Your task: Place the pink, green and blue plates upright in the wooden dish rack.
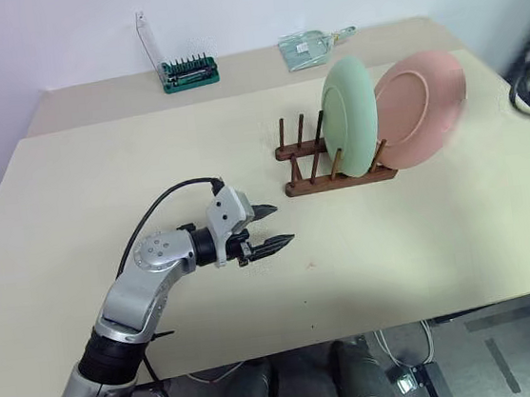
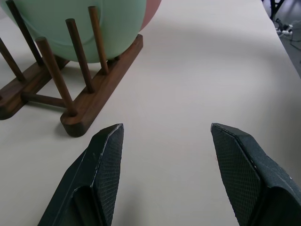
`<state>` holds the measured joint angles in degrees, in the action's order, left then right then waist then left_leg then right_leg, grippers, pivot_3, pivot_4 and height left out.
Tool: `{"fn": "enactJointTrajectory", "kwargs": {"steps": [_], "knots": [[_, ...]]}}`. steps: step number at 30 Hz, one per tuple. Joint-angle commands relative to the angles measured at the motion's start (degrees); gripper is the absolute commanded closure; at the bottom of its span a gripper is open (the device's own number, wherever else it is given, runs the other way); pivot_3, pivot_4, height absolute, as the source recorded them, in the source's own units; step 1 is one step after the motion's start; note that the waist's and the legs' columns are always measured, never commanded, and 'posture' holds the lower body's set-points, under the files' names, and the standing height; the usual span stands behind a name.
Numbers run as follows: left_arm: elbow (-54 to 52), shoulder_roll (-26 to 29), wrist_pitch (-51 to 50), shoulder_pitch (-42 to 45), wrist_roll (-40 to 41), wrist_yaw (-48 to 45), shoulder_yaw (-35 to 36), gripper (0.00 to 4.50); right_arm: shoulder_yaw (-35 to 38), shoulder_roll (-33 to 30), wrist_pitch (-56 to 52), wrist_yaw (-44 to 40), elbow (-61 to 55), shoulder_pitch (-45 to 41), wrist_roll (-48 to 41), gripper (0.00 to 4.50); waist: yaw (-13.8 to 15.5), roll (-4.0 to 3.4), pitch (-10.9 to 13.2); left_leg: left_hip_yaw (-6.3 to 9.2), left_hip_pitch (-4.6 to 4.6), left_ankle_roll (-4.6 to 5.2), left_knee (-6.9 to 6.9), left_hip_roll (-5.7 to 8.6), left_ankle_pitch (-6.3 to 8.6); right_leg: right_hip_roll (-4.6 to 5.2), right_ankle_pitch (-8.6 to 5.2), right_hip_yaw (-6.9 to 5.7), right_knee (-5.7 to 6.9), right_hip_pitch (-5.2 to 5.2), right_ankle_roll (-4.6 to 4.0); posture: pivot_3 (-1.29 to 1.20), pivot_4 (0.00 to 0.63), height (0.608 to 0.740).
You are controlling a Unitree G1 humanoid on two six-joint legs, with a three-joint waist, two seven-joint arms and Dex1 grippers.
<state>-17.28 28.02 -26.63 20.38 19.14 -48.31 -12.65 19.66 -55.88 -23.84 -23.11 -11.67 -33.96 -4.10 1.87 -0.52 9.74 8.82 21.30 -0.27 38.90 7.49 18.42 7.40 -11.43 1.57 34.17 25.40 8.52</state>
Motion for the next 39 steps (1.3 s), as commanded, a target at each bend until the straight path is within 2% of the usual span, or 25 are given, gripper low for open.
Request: {"fn": "enactJointTrajectory", "kwargs": {"steps": [1, 5, 8, 10, 15, 21, 30, 35, 38, 39], "knots": [[-0.36, 0.19, 1.24, -0.11, -0.32, 0.26, 1.09, 1.47, -2.01, 6.42, -4.49, -5.66, -9.40, -7.10, -14.93, 4.48, -0.26, 0.05, 0.03, -0.01, -0.01, 0.00, 0.01, -0.01, 0.00, -0.01, 0.03, 0.00, -0.02, -0.01, -0.03, 0.00, 0.150, 0.740], [0.29, 0.97, 1.78, -0.65, -0.88, 0.54, 2.24, 1.47, -2.56, 18.73, -17.79, -4.26, -17.28, -15.42, -40.55, 4.48, -0.92, 0.06, 0.04, 0.07, 0.04, 0.00, 0.05, -0.03, 0.00, -0.02, 0.06, 0.00, 0.01, 0.02, -0.05, 0.00, 0.150, 0.740], [0.16, 1.18, 1.89, -1.04, -0.85, 0.93, 2.67, 1.47, -2.45, 29.17, -24.14, 6.94, -16.81, -17.74, -58.07, 4.48, -1.04, 0.08, 0.04, 0.29, 0.11, 0.00, 0.06, 0.00, 0.00, -0.02, 0.07, -0.11, 0.00, 0.02, -0.09, 0.00, 0.150, 0.740], [-0.13, 1.17, 1.86, -1.26, -0.85, 1.13, 2.77, 1.47, -3.14, 33.63, -26.20, 14.04, -15.54, -17.84, -63.27, 4.48, -1.06, 0.09, 0.02, 0.33, 0.09, 0.00, 0.06, 0.01, 0.00, -0.02, 0.08, -0.13, -0.01, 0.01, -0.11, 0.00, 0.150, 0.740], [-2.10, 0.95, 0.82, -2.38, -0.30, 2.03, 3.06, 1.47, -5.06, 37.33, -32.12, 26.76, -8.11, -15.89, -68.43, 4.48, -1.24, 0.08, 0.01, 0.30, 0.07, -0.01, 0.08, 0.03, -0.01, -0.02, 0.09, -0.13, 0.05, 0.02, -0.13, 0.00, 0.150, 0.740], [-2.77, 1.13, 0.22, -2.73, 0.01, 2.36, 3.32, 1.47, -3.46, 37.31, -33.49, 31.93, -3.91, -14.42, -74.18, 4.48, -1.40, 0.04, 0.03, 0.24, 0.11, -0.03, 0.02, 0.02, -0.02, -0.02, 0.09, -0.12, 0.09, 0.15, -0.13, 0.00, 0.150, 0.740], [-2.88, 0.92, -0.21, -2.37, -0.04, 2.21, 3.11, 1.47, -3.22, 38.17, -31.39, 37.10, -0.95, -14.22, -81.20, 4.48, -1.59, 0.04, 0.03, 0.23, 0.10, -0.03, 0.01, 0.01, -0.02, -0.02, 0.09, -0.13, 0.09, 0.14, -0.12, 0.00, 0.150, 0.740], [-2.92, 0.84, -0.36, -2.17, 0.10, 2.04, 3.06, 1.47, -4.03, 38.81, -30.29, 38.93, 3.02, -14.03, -79.07, 4.48, -1.63, 0.04, 0.02, 0.23, 0.10, -0.03, 0.01, 0.01, -0.02, -0.02, 0.09, -0.12, 0.10, 0.14, -0.12, 0.00, 0.150, 0.740], [-2.84, 0.61, -0.48, -1.74, 0.13, 2.01, 2.90, 1.47, -4.43, 38.28, -30.21, 36.60, 7.60, -14.32, -76.18, 4.48, -1.63, 0.04, 0.02, 0.22, 0.10, -0.03, 0.01, 0.01, -0.02, -0.03, 0.09, -0.13, 0.10, 0.14, -0.12, 0.00, 0.150, 0.740], [-2.80, 0.54, -0.48, -1.62, 0.13, 1.99, 2.88, 1.47, -4.64, 38.07, -30.35, 35.85, 8.69, -14.44, -75.33, 4.17, -1.63, 0.04, 0.02, 0.22, 0.10, -0.03, 0.01, 0.01, -0.02, -0.03, 0.09, -0.13, 0.09, 0.14, -0.13, 0.00, 0.150, 0.740]]}}
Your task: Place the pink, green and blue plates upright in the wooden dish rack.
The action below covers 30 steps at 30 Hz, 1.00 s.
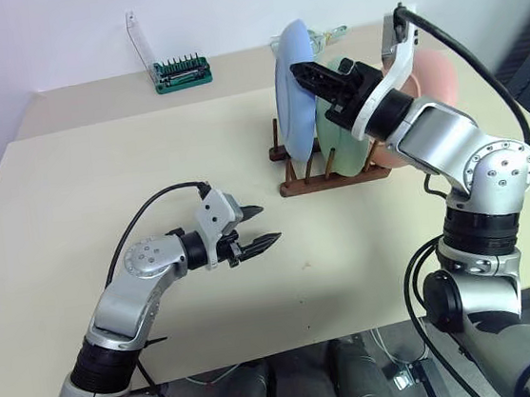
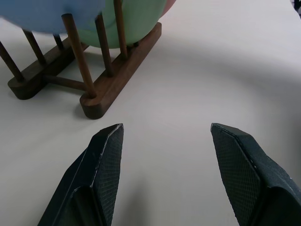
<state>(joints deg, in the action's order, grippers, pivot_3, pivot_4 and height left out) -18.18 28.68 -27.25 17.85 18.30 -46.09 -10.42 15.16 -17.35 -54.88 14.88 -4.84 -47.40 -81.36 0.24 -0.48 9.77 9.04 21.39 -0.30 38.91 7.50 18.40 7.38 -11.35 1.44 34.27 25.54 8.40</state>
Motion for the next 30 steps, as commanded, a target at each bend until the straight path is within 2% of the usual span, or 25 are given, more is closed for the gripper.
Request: {"fn": "enactJointTrajectory", "kwargs": {"steps": [1, 2, 5, 8, 10, 14, 16, 19, 21, 23, 25, 27, 30], "knots": [[-1.89, -0.16, 0.15, 0.99, 0.95, -0.24, 0.64, 1.47, -0.26, -0.56, 0.57, -2.67, 2.51, -1.10, 2.53, 3.81, -0.01, 0.00, 0.00, 0.00, 0.00, 0.00, 0.00, 0.00, 0.00, 0.00, 0.00, 0.00, 0.00, 0.00, 0.00, 0.00, 0.150, 0.740], [-1.97, -0.18, 0.07, 0.98, 0.97, -0.21, 0.69, 1.47, -0.31, -0.57, 0.37, -3.18, 2.91, -1.15, 2.92, 3.49, -0.03, 0.00, 0.00, 0.00, 0.00, 0.00, 0.00, 0.00, 0.00, 0.00, 0.00, 0.00, 0.00, 0.01, 0.00, 0.00, 0.150, 0.740], [-2.43, -0.11, -0.02, 0.64, 1.07, -0.10, 0.84, 1.47, -0.57, -0.91, -0.34, -4.65, 3.08, -1.52, 4.12, 1.96, -0.13, 0.00, 0.00, 0.00, 0.00, 0.00, -0.01, 0.00, 0.00, 0.00, 0.00, 0.00, 0.00, 0.02, 0.00, 0.00, 0.150, 0.740], [-2.79, -0.07, -0.15, 0.35, 1.24, 0.10, 0.88, 1.47, -2.88, -3.50, 0.06, -8.40, 1.14, -2.60, 9.50, 0.53, -0.13, 0.00, 0.00, 0.00, 0.00, 0.00, -0.01, 0.00, 0.00, 0.00, 0.00, 0.00, 0.00, 0.01, 0.00, 0.00, 0.150, 0.740], [-3.27, -0.02, -0.32, 0.07, 1.36, 0.28, 0.85, 1.47, -3.58, -4.81, -0.04, -10.11, -1.03, -3.13, 11.10, 0.53, -0.11, -0.01, 0.00, -0.01, 0.01, 0.00, -0.01, 0.00, 0.00, 0.00, 0.00, 0.00, 0.00, 0.01, 0.00, 0.00, 0.150, 0.740], [-3.68, -0.02, -0.85, 0.21, 1.56, 0.45, 0.95, 1.47, -8.65, -15.88, 2.71, -21.76, -12.54, -2.59, 21.83, 0.53, 0.18, -0.01, 0.01, -0.01, 0.05, 0.01, -0.01, 0.01, 0.00, 0.00, 0.00, 0.00, -0.02, 0.05, 0.00, 0.00, 0.150, 0.740], [-3.79, 0.19, -0.90, 0.15, 1.70, 0.36, 1.10, 1.47, -7.46, -20.65, 5.24, -26.35, -16.42, -0.89, 24.89, 0.53, 0.41, 0.00, 0.00, -0.03, 0.08, 0.02, 0.00, 0.02, 0.01, 0.01, 0.00, -0.01, -0.04, 0.06, 0.01, 0.00, 0.150, 0.740], [-3.95, 0.65, -0.85, -0.03, 1.73, -0.03, 1.14, 1.47, 1.47, -28.80, 6.80, -30.22, -18.90, 5.31, 26.69, 1.42, 0.76, 0.09, -0.02, 0.04, 0.05, 0.04, 0.02, 0.02, 0.03, 0.01, 0.00, -0.10, -0.13, -0.09, 0.02, 0.00, 0.150, 0.740], [-3.62, 0.73, -0.86, 0.10, 2.05, -0.53, 1.06, 1.47, 10.70, -33.40, 6.68, -32.17, -17.35, 12.22, 28.08, 2.32, 0.88, 0.10, -0.01, -0.03, 0.04, 0.08, 0.10, 0.05, 0.04, 0.05, 0.00, -0.09, -0.15, -0.13, 0.02, 0.00, 0.150, 0.740], [-3.28, 0.72, -0.82, 0.31, 2.26, -1.08, 0.72, 1.47, 17.50, -36.32, 6.74, -33.20, -15.21, 18.46, 30.20, 3.40, 1.03, 0.10, -0.01, -0.04, 0.00, 0.11, 0.13, 0.06, 0.06, 0.07, 0.00, -0.09, -0.14, -0.19, 0.03, 0.00, 0.150, 0.740], [-2.57, 0.52, -0.49, 0.90, 2.10, -1.98, -0.23, 1.47, 17.59, -39.83, 9.33, -36.23, -15.47, 27.93, 37.86, 4.42, 0.91, 0.05, -0.04, -0.13, -0.03, 0.11, 0.12, 0.05, 0.06, 0.07, 0.00, -0.04, -0.11, -0.17, 0.03, 0.00, 0.150, 0.740], [-1.89, 0.31, -0.22, 1.48, 1.80, -2.57, -0.83, 1.47, 15.91, -41.51, 11.86, -38.04, -16.05, 33.58, 42.79, 4.47, 0.53, 0.06, -0.04, -0.18, -0.07, 0.11, 0.06, 0.00, 0.06, 0.05, 0.00, -0.04, -0.09, -0.16, 0.03, 0.00, 0.150, 0.740], [-1.31, -0.08, 0.08, 2.22, 1.37, -2.87, -1.36, 1.47, 12.84, -41.74, 15.09, -41.50, -18.56, 37.21, 45.83, 4.47, -0.20, -0.12, -0.08, -0.61, -0.19, 0.12, 0.06, -0.08, 0.07, 0.06, 0.02, 0.17, -0.02, -0.13, 0.05, 0.00, 0.150, 0.740]]}}
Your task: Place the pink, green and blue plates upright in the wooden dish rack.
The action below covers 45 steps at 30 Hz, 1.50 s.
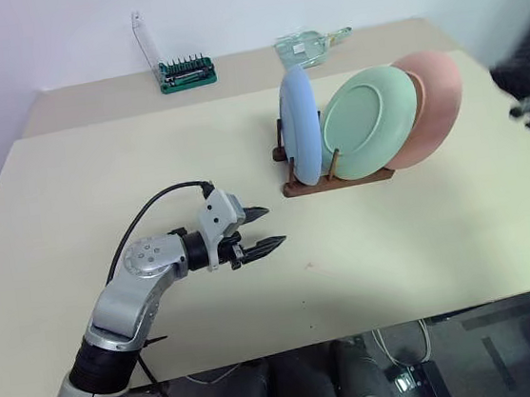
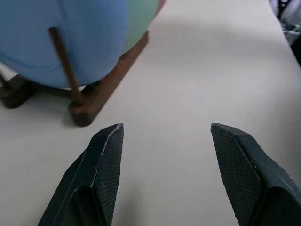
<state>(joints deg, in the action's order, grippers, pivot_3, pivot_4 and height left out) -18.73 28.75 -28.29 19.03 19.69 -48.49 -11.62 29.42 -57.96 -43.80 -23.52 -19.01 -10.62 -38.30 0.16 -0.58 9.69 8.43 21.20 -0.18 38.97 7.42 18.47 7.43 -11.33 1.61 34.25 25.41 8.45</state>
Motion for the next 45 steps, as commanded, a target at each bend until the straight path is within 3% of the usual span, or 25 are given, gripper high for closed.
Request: {"fn": "enactJointTrajectory", "kwargs": {"steps": [1, 7, 15, 24, 29, 34, 40, 45], "knots": [[-0.68, -0.21, 1.20, 1.13, -0.05, -0.52, -0.20, 1.47, -2.60, -0.98, 4.42, -4.24, -5.79, 1.15, 3.13, 4.47, -0.21, -0.02, -0.01, -0.10, -0.05, 0.02, 0.00, -0.03, 0.01, 0.00, 0.01, 0.05, 0.03, 0.00, 0.01, 0.00, 0.150, 0.740], [-0.58, 0.00, 1.56, 0.85, -0.09, -0.36, 0.07, 1.47, -10.15, -0.92, 6.98, -6.94, -8.24, 2.16, 9.76, 4.47, 0.56, 0.14, 0.08, -0.12, -0.03, 0.07, 0.04, -0.07, 0.04, -0.04, 0.03, 0.05, -0.04, -0.01, 0.05, 0.00, 0.150, 0.740], [-1.36, -0.35, 1.42, 0.39, -0.17, 0.45, 0.09, 1.47, -21.28, 1.62, 8.15, -6.46, -1.24, -7.22, 18.10, 4.47, 0.55, 0.16, 0.09, -0.10, 0.03, 0.07, 0.09, -0.04, 0.04, -0.01, 0.07, 0.05, -0.09, 0.00, 0.06, 0.00, 0.150, 0.740], [-2.09, -0.39, 1.14, -0.16, -0.12, 1.12, 0.40, 1.47, -28.80, 7.32, 15.05, -9.87, 4.84, -17.41, 24.31, 4.47, 0.60, 0.16, 0.09, -0.10, 0.04, 0.06, 0.06, -0.05, 0.04, -0.02, 0.07, 0.05, -0.09, 0.05, 0.06, 0.00, 0.150, 0.740], [-2.61, -0.45, 0.91, -0.84, 0.09, 2.05, 0.81, 1.47, -28.15, 9.74, 15.48, -12.17, 0.11, -19.08, 22.99, 4.47, 0.61, 0.16, 0.09, -0.08, 0.06, 0.06, 0.06, -0.05, 0.04, -0.02, 0.07, 0.04, -0.10, 0.05, 0.06, 0.00, 0.150, 0.740], [-2.88, -1.94, 1.49, -0.88, 1.22, 3.67, 2.34, 1.47, -27.41, 7.92, 14.57, -11.62, -1.55, -18.42, 26.65, 4.47, 0.64, 0.16, 0.09, -0.07, 0.06, 0.06, 0.06, -0.05, 0.04, -0.02, 0.08, 0.04, -0.09, 0.06, 0.05, 0.00, 0.150, 0.740], [-2.96, -1.17, 1.72, -1.22, 0.85, 3.02, 2.03, 1.47, -11.01, -0.07, 11.84, -11.34, 0.45, -13.84, 27.90, 4.47, 1.14, 0.16, 0.09, -0.07, 0.12, 0.08, 0.07, 0.01, 0.05, 0.01, 0.08, 0.04, -0.12, 0.07, 0.05, 0.00, 0.150, 0.740], [-2.10, -1.48, 2.36, -0.68, 0.49, 2.29, 0.96, 1.47, -5.01, -3.68, 13.94, -11.89, 5.17, -6.13, 32.06, 4.47, 0.68, 0.21, 0.05, -0.14, 0.05, 0.08, 0.05, -0.05, 0.05, -0.02, 0.07, 0.04, -0.09, 0.04, 0.05, 0.00, 0.150, 0.740]]}}
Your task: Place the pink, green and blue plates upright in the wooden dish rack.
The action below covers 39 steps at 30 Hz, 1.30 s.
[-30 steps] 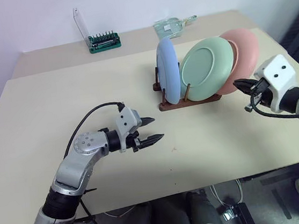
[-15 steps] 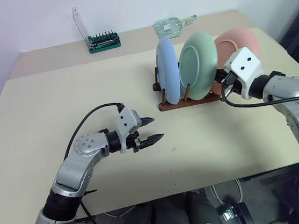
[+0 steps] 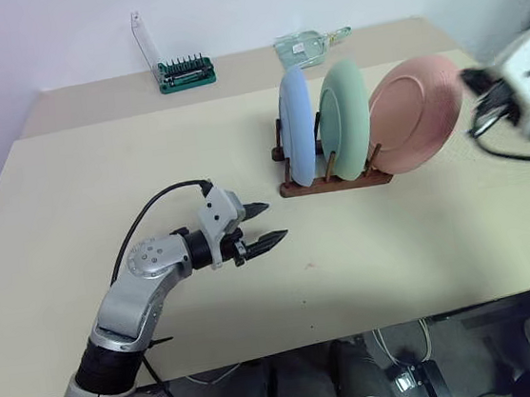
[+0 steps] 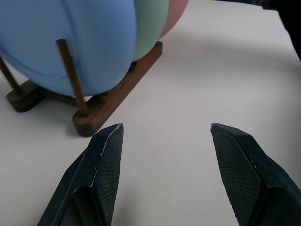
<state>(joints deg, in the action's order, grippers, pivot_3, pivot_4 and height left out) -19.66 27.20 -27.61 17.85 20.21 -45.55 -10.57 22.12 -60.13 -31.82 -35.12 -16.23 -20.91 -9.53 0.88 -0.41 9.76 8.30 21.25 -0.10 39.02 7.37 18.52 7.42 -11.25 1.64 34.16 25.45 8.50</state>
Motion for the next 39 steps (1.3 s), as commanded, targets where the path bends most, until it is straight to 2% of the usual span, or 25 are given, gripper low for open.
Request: {"fn": "enactJointTrajectory", "kwargs": {"steps": [1, 6, 13, 19, 22, 26, 31, 35, 39], "knots": [[-0.94, -0.09, 1.78, 0.67, -0.15, -0.72, -0.27, 1.47, 2.15, -1.97, 3.14, -0.51, 2.99, 5.69, 4.23, 4.47, -0.06, 0.04, -0.02, -0.04, -0.01, 0.00, 0.00, 0.00, 0.00, 0.00, 0.00, 0.00, -0.01, -0.02, 0.00, 0.00, 0.150, 0.740], [0.63, -0.80, 2.51, 1.96, -0.77, -1.03, -0.81, 1.47, -3.62, 0.62, 8.53, -0.92, 6.00, 7.29, 5.30, 4.47, -0.49, -0.04, -0.04, -0.15, -0.09, 0.00, -0.02, -0.04, 0.00, 0.00, 0.01, 0.06, 0.03, 0.00, 0.00, 0.00, 0.150, 0.740], [-0.98, -0.38, 2.60, -0.20, -0.86, -0.24, -0.24, 1.47, -10.23, 4.88, 8.16, -1.17, 1.76, 0.06, 3.67, 4.47, -0.16, -0.03, -0.04, -0.13, -0.07, 0.00, -0.02, -0.04, 0.00, 0.00, 0.01, 0.06, 0.01, 0.00, 0.00, 0.00, 0.150, 0.740], [-1.74, -0.58, 1.97, -0.65, -0.61, 0.16, -0.53, 1.47, -10.90, 6.05, 5.37, -2.25, -2.29, -1.71, 2.09, 4.47, 0.19, 0.03, -0.02, -0.04, -0.03, 0.00, 0.04, -0.01, 0.00, 0.01, 0.01, 0.03, 0.00, -0.02, 0.00, 0.00, 0.150, 0.740], [-1.15, -0.68, 2.31, -0.31, -0.77, 0.20, -0.47, 1.47, -10.66, 4.92, 5.04, -1.38, -1.58, -0.11, 4.40, 4.47, -0.04, 0.02, -0.02, -0.06, -0.03, 0.01, 0.04, 0.00, 0.00, 0.03, 0.02, 0.03, 0.00, -0.01, -0.01, 0.00, 0.150, 0.740], [0.34, -0.31, 3.13, -0.37, -1.45, 1.36, 1.40, 1.47, -5.57, 5.45, 5.54, -0.66, 1.75, 5.45, 4.46, 4.47, 0.15, 0.03, -0.02, -0.06, -0.03, 0.00, 0.02, 0.00, 0.00, 0.02, 0.02, 0.03, 0.00, 0.00, -0.01, 0.00, 0.150, 0.740], [6.84, 2.29, 6.46, -1.42, -3.58, 4.01, 7.22, 1.47, 4.88, 10.62, 7.83, -2.60, 5.62, 12.31, -2.72, 4.47, -0.15, 0.00, -0.04, -0.06, -0.07, 0.00, -0.01, -0.02, 0.00, 0.01, 0.02, 0.03, 0.02, -0.01, -0.01, 0.00, 0.150, 0.740], [12.10, 4.53, 9.24, -2.27, -4.32, 3.80, 10.87, 1.47, 8.97, 13.49, 7.49, -5.58, 5.76, 14.48, -9.04, 4.47, -0.29, -0.02, -0.04, -0.11, -0.13, 0.00, -0.05, -0.05, 0.00, -0.01, 0.02, 0.04, 0.02, -0.01, -0.02, 0.00, 0.150, 0.740], [14.46, 6.20, 10.95, -3.69, -4.57, 3.51, 12.63, 1.47, 9.26, 14.10, 8.01, -9.35, 5.27, 17.19, -12.43, 4.47, -0.13, -0.02, -0.04, -0.11, -0.14, 0.01, -0.06, -0.04, 0.01, 0.00, 0.02, 0.04, 0.01, -0.02, -0.02, 0.00, 0.150, 0.740]]}}
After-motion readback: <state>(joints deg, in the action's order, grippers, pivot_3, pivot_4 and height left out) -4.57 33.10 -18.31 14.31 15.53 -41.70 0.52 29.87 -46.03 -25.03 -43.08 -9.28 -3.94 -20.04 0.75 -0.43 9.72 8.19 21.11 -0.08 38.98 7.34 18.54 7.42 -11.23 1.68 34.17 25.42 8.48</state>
